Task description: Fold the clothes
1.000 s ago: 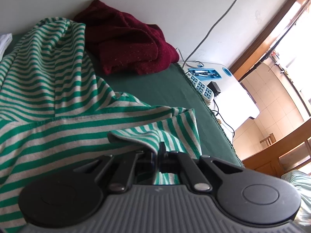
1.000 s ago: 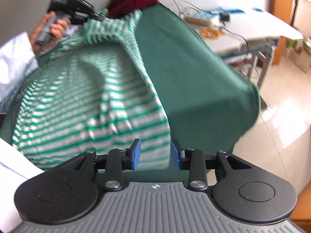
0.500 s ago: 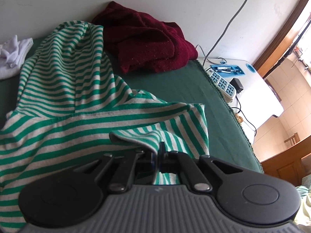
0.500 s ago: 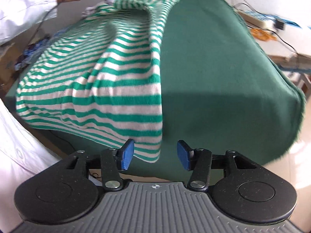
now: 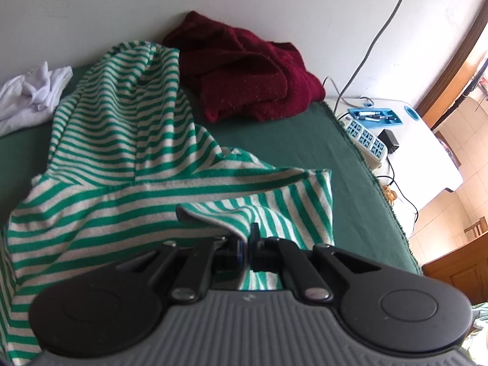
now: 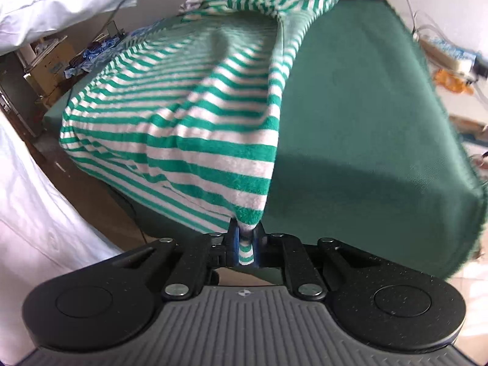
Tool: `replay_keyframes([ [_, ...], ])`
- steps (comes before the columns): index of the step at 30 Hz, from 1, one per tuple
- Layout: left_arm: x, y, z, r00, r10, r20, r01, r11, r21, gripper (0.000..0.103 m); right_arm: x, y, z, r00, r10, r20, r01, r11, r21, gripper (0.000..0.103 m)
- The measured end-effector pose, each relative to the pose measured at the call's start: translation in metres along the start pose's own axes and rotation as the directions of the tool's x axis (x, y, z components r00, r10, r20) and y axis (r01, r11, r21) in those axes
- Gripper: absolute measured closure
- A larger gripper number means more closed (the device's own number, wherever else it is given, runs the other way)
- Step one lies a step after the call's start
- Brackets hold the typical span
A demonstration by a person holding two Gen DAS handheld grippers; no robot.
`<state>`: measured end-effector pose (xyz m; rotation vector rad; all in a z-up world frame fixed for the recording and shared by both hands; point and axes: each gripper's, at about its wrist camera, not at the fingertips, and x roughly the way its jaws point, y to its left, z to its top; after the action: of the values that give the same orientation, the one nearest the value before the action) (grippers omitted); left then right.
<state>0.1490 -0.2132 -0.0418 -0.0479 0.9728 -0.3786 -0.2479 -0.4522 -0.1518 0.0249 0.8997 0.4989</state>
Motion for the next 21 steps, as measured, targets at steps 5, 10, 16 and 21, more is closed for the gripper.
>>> replay_keyframes([
  [5, -0.016, 0.001, 0.014, 0.999, -0.026, 0.024, 0.025, 0.999, 0.036, 0.103, -0.019, 0.035, 0.014, 0.996, -0.089, -0.008, 0.089, 0.995, -0.052, 0.095],
  [10, -0.023, 0.014, 0.025, 0.997, -0.071, 0.003, 0.071, 0.996, 0.055, 0.103, -0.02, 0.082, 0.031, 0.989, -0.138, -0.05, 0.131, 0.984, -0.122, 0.098],
  [16, -0.03, 0.044, 0.024, 0.994, -0.105, -0.028, 0.107, 0.991, 0.081, 0.103, 0.0, 0.123, 0.045, 0.974, -0.196, -0.109, 0.179, 0.973, -0.146, 0.099],
  [21, -0.03, 0.079, 0.015, 0.995, -0.093, -0.048, 0.096, 0.993, 0.064, 0.103, 0.018, 0.14, 0.047, 0.965, -0.216, -0.15, 0.203, 0.974, -0.097, 0.1],
])
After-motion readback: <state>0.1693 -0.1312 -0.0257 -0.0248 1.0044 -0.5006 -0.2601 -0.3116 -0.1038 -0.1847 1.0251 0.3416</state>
